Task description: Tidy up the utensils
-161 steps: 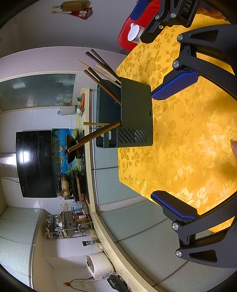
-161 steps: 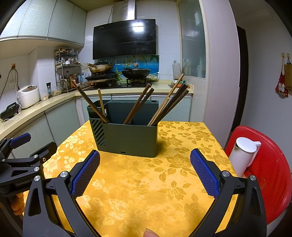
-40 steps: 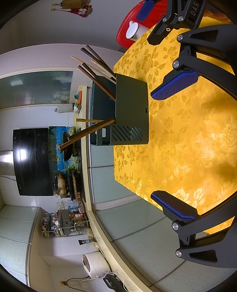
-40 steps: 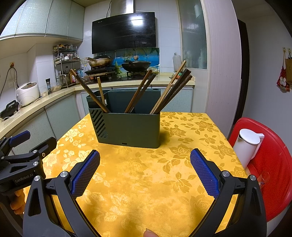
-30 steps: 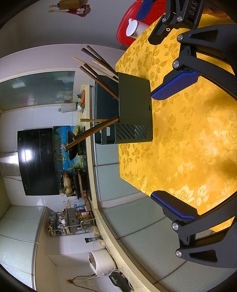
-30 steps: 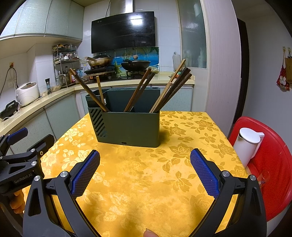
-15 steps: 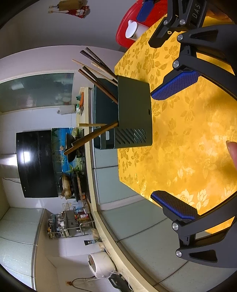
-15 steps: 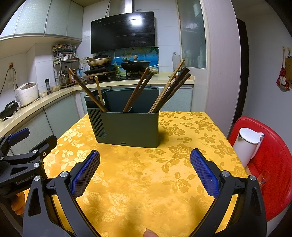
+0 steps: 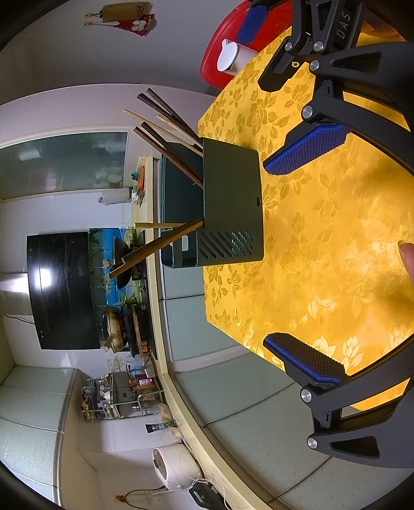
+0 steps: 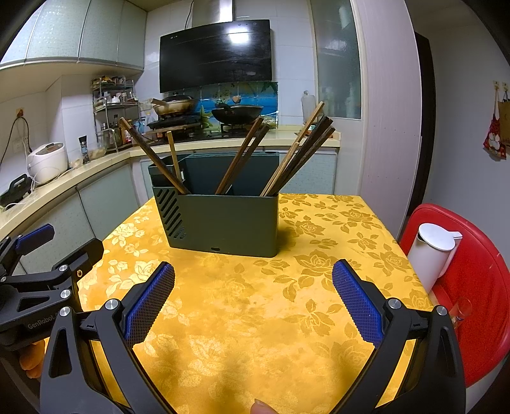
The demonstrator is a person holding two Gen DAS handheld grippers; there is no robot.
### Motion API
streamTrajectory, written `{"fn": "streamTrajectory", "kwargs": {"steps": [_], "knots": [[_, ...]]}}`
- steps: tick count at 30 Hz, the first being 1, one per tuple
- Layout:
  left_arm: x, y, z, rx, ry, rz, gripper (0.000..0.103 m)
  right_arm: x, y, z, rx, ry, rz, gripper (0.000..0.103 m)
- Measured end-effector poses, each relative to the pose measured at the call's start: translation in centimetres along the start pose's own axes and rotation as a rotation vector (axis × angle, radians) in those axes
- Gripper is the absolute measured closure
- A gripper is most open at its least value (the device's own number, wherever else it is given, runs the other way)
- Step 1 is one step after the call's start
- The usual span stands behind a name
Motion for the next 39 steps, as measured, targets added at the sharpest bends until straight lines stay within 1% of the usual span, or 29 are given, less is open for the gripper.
{"fn": "streamTrajectory", "kwargs": {"steps": [39], "knots": [[-0.16, 0.19, 0.08, 0.0, -0.006, 0.007, 0.007, -0.11, 0.07, 0.06, 0.001, -0.004, -0.001, 0.007]]}}
Point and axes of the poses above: each gripper's, at about its wrist camera, not at the fingertips, and z roughly the way its jaws point, y to its right, x to its top, the point moved 5 cm from there along z, roughly the way its jaws point, and after that the axes turned 6 degrees about y, right-handed, at the moved point
